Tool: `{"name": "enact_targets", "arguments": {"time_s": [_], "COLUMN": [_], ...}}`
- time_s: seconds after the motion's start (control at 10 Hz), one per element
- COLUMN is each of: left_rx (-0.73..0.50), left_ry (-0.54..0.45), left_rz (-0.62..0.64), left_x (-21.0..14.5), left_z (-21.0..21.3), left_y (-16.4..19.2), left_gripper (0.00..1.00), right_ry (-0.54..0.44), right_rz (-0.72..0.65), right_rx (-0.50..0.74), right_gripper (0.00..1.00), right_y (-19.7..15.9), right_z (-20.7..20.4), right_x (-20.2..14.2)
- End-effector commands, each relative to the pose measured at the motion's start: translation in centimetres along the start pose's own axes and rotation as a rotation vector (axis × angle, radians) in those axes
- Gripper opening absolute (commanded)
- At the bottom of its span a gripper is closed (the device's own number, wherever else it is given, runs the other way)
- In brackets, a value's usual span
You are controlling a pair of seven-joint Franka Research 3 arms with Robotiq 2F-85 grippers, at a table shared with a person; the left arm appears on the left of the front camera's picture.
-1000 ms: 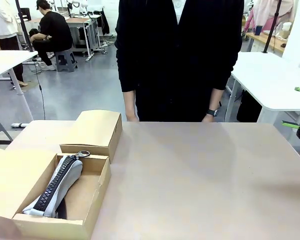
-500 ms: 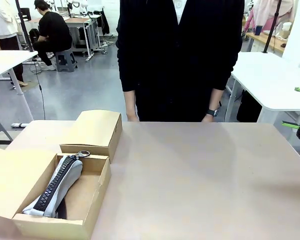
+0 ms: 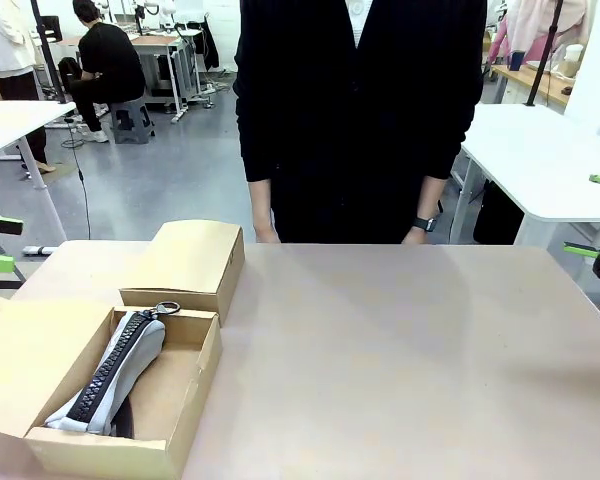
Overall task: Place items inside the box.
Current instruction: Close the lid of the Mailer Box closest to the robot.
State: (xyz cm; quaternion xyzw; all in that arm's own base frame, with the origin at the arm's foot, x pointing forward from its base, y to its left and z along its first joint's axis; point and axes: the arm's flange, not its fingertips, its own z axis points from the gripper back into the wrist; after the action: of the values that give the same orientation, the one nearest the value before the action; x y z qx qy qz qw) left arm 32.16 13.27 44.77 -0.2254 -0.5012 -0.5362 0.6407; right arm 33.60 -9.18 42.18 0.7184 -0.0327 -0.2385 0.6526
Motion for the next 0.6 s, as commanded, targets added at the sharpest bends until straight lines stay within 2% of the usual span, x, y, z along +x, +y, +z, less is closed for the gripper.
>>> {"name": "enact_targets", "arguments": {"time_s": [0.0, 0.1, 0.3, 0.4, 0.5], "left_rx": [0.346, 0.0, 0.0, 0.05, -0.056], "left_ry": [-0.243, 0.0, 0.0, -0.024, 0.05], "left_rz": [-0.546, 0.0, 0.0, -0.1, -0.119], "left_x": [-0.7, 0.0, 0.0, -0.3, -1.0], "left_z": [-1.4, 0.0, 0.0, 0.4, -1.2], "left_y": [-3.7, 0.0, 0.0, 0.4, 0.4], "left_gripper": [1.0, 1.0, 1.0, 1.0, 1.0], "right_ry": [0.009, 0.009, 0.009, 0.009, 0.009], "right_rz": [-0.012, -0.012, -0.012, -0.012, -0.012], "right_rx": [-0.001, -0.001, -0.001, -0.001, -0.001], "right_gripper": [1.0, 1.0, 1.0, 1.0, 1.0], "right_y": [0.3, 0.3, 0.3, 0.3, 0.3], "right_z": [0.2, 0.2, 0.2, 0.2, 0.2], "right_x": [-0.4, -0.4, -0.4, -0.4, -0.4]}}
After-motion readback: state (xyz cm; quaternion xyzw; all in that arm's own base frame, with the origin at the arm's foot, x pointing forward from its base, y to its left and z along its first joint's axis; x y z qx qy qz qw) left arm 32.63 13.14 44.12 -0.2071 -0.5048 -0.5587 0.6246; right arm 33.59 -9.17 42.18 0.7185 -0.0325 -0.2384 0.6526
